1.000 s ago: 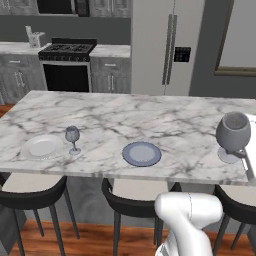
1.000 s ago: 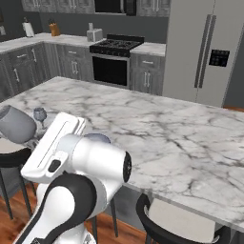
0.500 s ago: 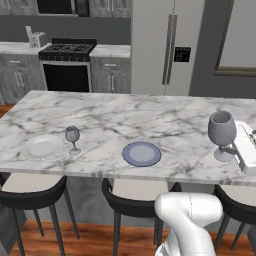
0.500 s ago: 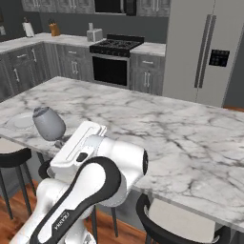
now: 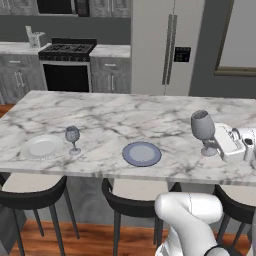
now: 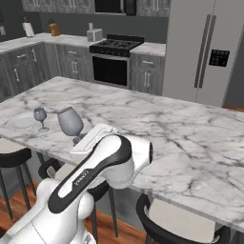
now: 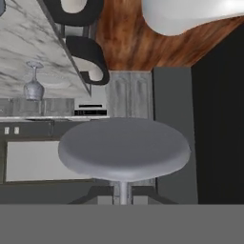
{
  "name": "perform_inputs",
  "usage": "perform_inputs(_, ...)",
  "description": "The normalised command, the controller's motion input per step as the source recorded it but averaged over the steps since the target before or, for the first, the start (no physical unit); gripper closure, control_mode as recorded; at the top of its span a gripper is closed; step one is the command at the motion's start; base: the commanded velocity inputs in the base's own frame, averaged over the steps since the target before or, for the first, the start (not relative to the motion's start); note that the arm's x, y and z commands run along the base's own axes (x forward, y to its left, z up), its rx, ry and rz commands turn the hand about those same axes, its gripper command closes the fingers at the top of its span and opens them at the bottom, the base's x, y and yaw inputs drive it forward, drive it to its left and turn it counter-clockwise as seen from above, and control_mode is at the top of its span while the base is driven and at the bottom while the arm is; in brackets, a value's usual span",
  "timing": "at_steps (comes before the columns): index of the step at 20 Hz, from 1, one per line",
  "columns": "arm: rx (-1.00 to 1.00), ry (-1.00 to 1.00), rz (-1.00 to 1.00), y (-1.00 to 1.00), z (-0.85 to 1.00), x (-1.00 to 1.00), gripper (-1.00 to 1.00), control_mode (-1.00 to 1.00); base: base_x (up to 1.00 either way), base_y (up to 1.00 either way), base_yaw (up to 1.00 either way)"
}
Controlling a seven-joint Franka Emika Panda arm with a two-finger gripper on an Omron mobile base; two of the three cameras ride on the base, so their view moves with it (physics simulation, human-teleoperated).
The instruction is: Retrieve the wine glasses from the counter and place one next to each plate.
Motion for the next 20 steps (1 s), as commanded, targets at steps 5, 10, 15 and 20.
perform_inputs(5,0.00,0.01,0.00,-0.10,-0.29,0.73,1.00,-1.00,0.00,0.00,0.00)
perform_inputs(10,-0.03,0.00,0.00,0.00,-0.30,0.76,1.00,-1.00,0.00,0.00,0.00)
perform_inputs(15,-0.06,-0.01,0.00,0.00,-0.30,0.55,1.00,-1.00,0.00,0.00,0.00)
perform_inputs(20,-0.05,-0.02,0.00,-0.10,-0.39,0.41,1.00,-1.00,0.00,0.00,0.00)
